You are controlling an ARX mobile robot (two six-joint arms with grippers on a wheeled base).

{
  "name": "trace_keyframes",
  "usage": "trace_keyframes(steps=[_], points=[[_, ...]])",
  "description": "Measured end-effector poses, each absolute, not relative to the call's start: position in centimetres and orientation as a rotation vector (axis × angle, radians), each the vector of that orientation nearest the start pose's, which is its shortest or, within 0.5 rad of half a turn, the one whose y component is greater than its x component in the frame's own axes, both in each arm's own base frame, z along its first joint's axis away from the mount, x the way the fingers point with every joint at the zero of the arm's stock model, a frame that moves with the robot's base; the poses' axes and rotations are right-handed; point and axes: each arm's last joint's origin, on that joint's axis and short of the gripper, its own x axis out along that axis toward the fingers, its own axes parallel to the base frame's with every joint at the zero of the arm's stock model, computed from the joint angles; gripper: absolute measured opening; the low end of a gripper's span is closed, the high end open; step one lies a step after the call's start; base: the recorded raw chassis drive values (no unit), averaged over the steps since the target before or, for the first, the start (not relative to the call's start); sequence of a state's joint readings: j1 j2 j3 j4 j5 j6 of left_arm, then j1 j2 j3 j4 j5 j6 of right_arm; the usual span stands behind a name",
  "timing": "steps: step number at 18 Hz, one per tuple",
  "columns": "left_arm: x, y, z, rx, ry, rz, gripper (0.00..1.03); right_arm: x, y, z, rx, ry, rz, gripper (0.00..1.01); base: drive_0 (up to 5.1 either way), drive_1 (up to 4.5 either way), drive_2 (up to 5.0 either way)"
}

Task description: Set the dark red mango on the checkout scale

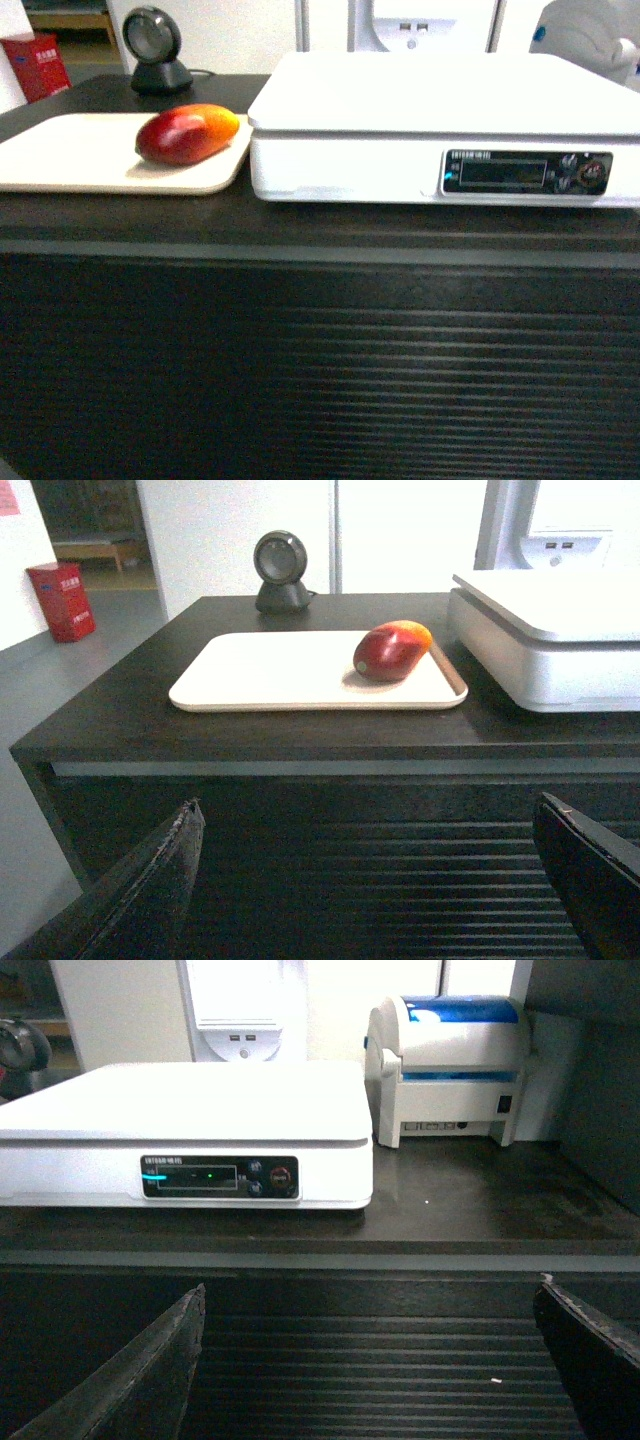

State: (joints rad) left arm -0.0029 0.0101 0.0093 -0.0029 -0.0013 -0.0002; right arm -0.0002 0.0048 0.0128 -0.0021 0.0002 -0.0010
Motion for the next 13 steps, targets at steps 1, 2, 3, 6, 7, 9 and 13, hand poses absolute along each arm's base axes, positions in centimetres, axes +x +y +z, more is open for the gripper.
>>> trace_keyframes(steps=[1,2,3,6,7,9,13], points=[[9.78,-0.03,16.56,0.001,0.004,-0.003,0.98,9.72,0.00,16.71,-0.001,-0.004,-0.001,0.98,0.0,0.00,0.0],[9.78,-0.02,16.57,0.000,0.003,-0.001,0.98,9.72,0.00,16.72,-0.001,-0.005,0.000,0.98,0.0,0.00,0.0],[9.78,-0.02,16.56,0.000,0.004,-0.001,0.98,9.72,0.00,16.72,-0.002,-0.005,0.000,0.98,0.0,0.00,0.0],[9.78,-0.03,16.56,0.000,0.004,-0.003,0.98,9.72,0.00,16.71,0.000,-0.004,-0.001,0.98,0.0,0.00,0.0],[9.78,-0.03,16.56,0.000,0.004,-0.004,0.98,9.72,0.00,16.71,0.001,-0.004,-0.001,0.98,0.0,0.00,0.0],[9.78,-0.02,16.57,0.000,0.003,-0.001,0.98,9.72,0.00,16.73,-0.001,-0.006,0.000,0.98,0.0,0.00,0.0],[9.78,-0.02,16.59,0.000,0.001,-0.002,0.98,9.72,0.00,16.76,-0.001,-0.009,0.000,0.98,0.0,0.00,0.0]])
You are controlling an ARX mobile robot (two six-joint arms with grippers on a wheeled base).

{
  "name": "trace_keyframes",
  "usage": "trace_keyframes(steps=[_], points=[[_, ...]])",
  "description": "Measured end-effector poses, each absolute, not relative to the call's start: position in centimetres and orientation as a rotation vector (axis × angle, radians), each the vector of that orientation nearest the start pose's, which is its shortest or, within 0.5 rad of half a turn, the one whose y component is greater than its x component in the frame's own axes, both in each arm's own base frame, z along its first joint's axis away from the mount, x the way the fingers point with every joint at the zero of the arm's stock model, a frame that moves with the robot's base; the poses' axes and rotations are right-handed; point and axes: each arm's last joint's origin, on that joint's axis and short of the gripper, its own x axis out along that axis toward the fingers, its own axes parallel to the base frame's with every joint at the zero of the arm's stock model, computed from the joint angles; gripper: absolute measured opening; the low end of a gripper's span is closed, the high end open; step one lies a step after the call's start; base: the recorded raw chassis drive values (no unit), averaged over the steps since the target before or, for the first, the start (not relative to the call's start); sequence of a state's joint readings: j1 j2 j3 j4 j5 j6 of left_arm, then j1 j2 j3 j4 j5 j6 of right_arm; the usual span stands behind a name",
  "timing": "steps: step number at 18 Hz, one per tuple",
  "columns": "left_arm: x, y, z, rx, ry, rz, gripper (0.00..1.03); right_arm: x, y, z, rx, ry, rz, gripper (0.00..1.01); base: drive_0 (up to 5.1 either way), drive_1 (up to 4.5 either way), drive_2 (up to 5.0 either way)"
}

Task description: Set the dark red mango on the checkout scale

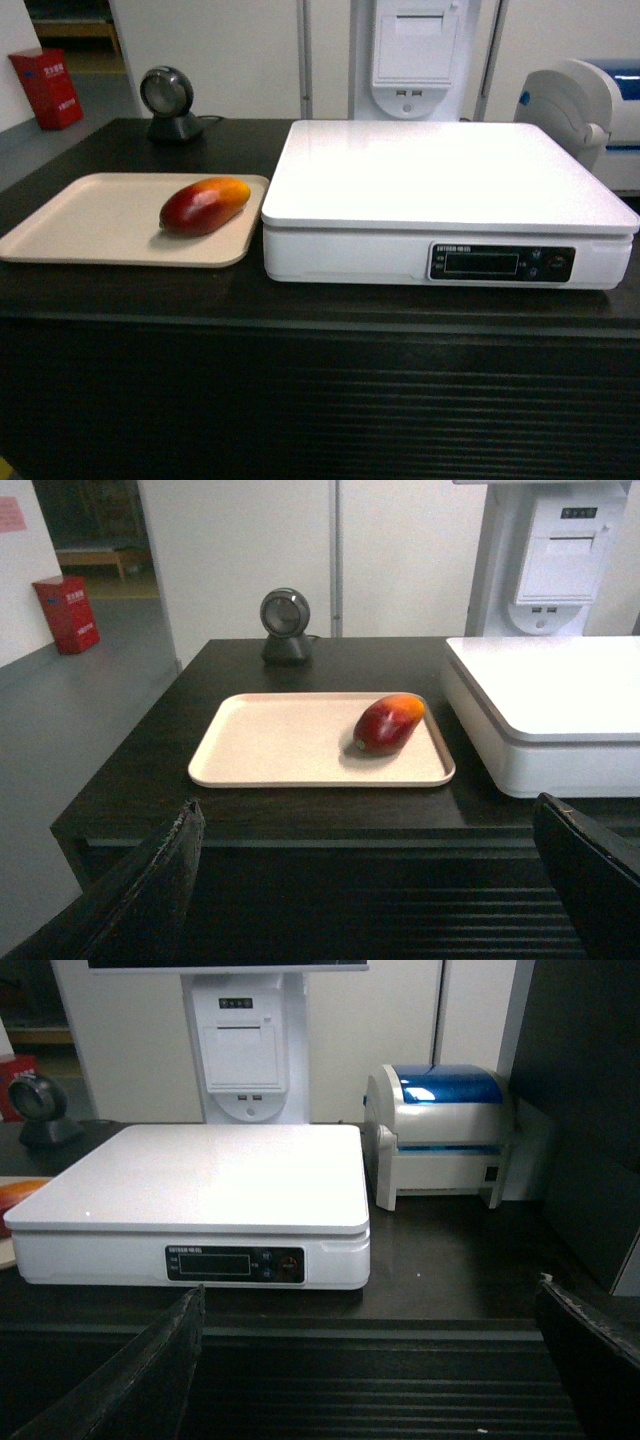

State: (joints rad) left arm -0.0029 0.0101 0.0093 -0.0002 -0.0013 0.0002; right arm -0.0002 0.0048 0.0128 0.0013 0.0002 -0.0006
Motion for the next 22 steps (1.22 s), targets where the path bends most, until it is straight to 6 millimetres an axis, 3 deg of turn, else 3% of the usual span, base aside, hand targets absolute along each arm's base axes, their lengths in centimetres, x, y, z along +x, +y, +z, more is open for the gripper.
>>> trace_keyframes(steps=[19,22], points=[[9.77,-0.03,16.58,0.000,0.003,-0.003,0.98,9.72,0.00,16.71,-0.001,-0.004,0.000,0.98,0.0,0.00,0.0],[9.99,-0.75,16.91,0.029,0.167,0.149,0.98,9.72,0.00,16.72,-0.001,-0.005,0.000,0.98,0.0,0.00,0.0]])
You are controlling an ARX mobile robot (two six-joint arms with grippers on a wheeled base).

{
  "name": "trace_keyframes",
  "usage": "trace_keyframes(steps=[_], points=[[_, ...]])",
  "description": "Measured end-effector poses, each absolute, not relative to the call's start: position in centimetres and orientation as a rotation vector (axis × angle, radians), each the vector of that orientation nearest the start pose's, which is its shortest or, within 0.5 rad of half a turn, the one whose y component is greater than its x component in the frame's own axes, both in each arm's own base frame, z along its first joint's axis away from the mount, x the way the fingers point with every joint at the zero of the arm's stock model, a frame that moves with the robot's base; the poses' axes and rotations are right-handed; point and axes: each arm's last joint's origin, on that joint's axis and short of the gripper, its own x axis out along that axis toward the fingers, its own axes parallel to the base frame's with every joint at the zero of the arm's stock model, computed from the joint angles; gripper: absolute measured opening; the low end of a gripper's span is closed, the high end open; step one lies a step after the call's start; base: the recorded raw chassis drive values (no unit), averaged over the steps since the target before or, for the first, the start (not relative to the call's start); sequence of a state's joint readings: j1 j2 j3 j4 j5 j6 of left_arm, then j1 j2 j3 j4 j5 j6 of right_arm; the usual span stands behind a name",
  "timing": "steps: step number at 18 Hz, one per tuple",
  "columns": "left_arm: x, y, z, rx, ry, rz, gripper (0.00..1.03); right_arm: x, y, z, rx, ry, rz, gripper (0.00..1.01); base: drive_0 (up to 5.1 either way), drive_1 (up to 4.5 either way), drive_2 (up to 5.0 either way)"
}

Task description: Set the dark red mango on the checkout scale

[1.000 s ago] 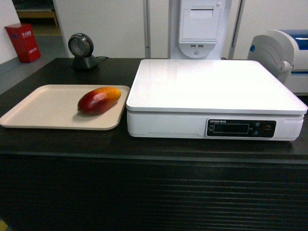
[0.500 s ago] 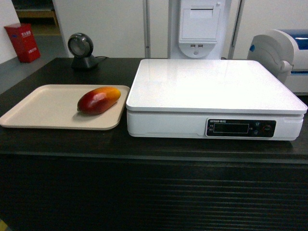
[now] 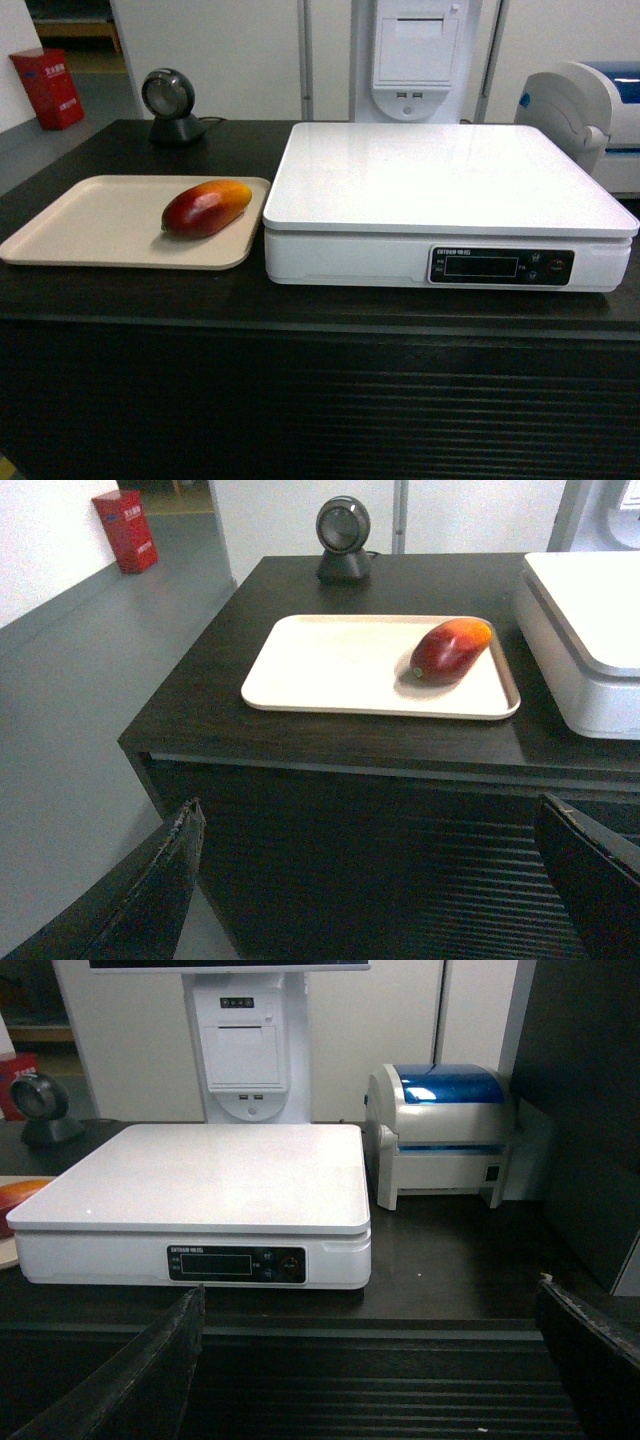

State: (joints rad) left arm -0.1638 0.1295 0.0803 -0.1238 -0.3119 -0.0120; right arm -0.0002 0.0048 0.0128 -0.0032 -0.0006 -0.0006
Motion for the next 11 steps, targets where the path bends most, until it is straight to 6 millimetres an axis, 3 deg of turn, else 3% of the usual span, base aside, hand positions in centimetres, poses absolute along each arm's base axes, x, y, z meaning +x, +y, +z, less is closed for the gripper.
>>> trace_keyframes(steps=[3,6,9,11], points=[[10.6,-0.8,19.6,0.025,0.035,0.178,0.98,9.7,0.0,16.7,-0.001,-0.005,0.000,0.98,0.0,0.00,0.0],[13.8,-0.5,20.2,0.044,0.026,0.077,0.98,9.7,0.0,16.7,-0.001,-0.004,0.000,0.98,0.0,0.00,0.0],[20.1,0.6,22.3,0.061,-0.025,-0.082,0.98,9.7,0.0,16.7,-0.001,-0.004,0.000,0.98,0.0,0.00,0.0],[25.4,0.6,21.6,0.050,0.066,-0.191,0.98,9.7,0.0,16.7,-0.001,-0.004,0.000,0.98,0.0,0.00,0.0]])
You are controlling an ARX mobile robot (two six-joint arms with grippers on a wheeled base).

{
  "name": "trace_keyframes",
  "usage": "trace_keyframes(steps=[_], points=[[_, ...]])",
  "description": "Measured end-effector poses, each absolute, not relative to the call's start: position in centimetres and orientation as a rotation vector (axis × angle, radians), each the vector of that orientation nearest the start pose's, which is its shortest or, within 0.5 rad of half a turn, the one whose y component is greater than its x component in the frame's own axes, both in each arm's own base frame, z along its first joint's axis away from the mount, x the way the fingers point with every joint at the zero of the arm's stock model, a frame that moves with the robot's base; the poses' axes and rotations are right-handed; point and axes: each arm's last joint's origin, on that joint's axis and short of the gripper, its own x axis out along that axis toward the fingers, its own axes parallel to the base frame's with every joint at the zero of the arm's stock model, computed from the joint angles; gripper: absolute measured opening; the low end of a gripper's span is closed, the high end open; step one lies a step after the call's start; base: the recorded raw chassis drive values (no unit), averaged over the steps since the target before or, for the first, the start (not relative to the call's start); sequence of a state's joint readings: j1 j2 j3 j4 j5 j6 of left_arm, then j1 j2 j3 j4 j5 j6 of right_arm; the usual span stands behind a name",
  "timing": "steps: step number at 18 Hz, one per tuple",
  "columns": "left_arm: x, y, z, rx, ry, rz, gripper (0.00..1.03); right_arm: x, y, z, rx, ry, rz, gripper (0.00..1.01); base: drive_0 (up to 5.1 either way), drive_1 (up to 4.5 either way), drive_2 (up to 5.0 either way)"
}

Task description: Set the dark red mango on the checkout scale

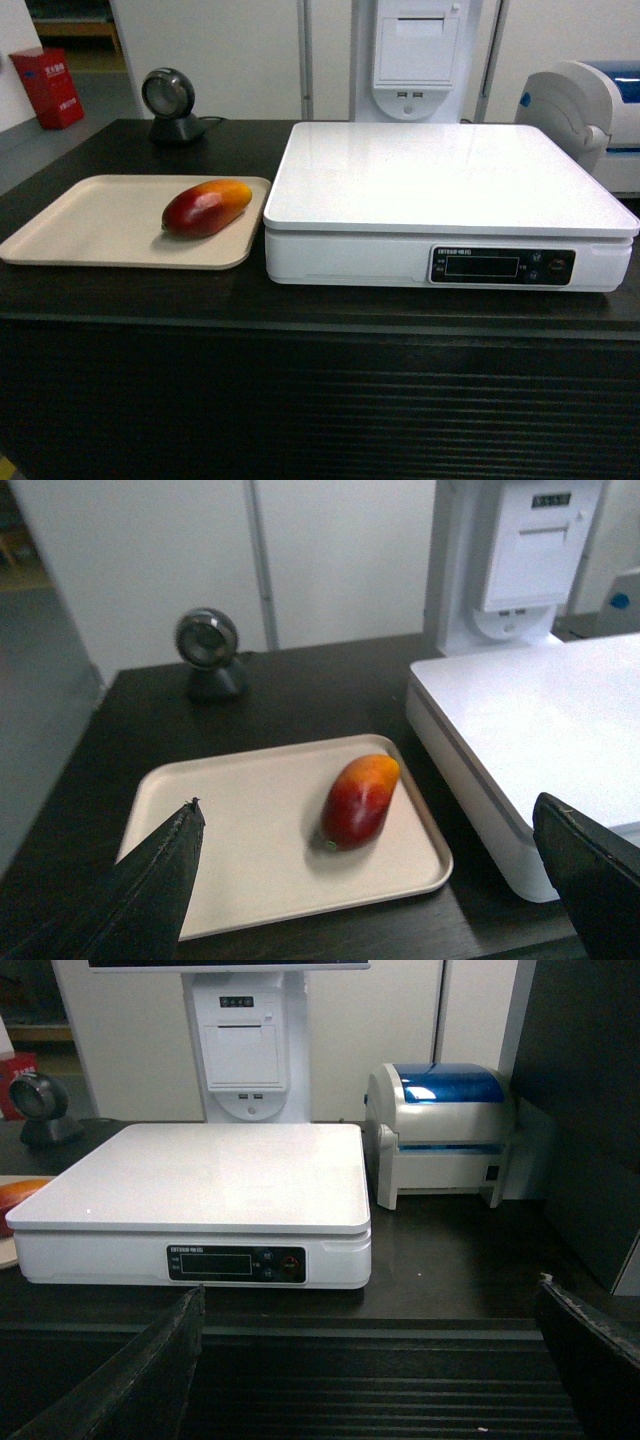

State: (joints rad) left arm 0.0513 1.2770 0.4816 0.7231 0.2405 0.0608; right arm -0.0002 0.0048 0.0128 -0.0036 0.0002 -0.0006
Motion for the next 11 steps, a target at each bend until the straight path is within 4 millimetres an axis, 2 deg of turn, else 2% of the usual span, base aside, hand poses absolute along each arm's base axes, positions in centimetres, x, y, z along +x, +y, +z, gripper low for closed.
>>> trace_keyframes(steps=[2,5,8,11], points=[[35.7,-0.4,18.1,0.005,0.295,-0.371,0.98,9.7,0.0,16.7,-0.001,-0.004,0.000,0.98,0.0,0.00,0.0],[39.4,-0.6,16.0,-0.003,0.395,-0.403,0.98,9.7,0.0,16.7,-0.001,-0.004,0.000,0.98,0.0,0.00,0.0],[42.0,-0.6,14.4,-0.023,0.442,-0.436,0.98,9.7,0.0,16.7,-0.001,-0.004,0.000,0.98,0.0,0.00,0.0],[44.3,-0.6,13.8,-0.039,0.455,-0.460,0.98,9.7,0.0,16.7,-0.001,-0.004,0.000,0.98,0.0,0.00,0.0]])
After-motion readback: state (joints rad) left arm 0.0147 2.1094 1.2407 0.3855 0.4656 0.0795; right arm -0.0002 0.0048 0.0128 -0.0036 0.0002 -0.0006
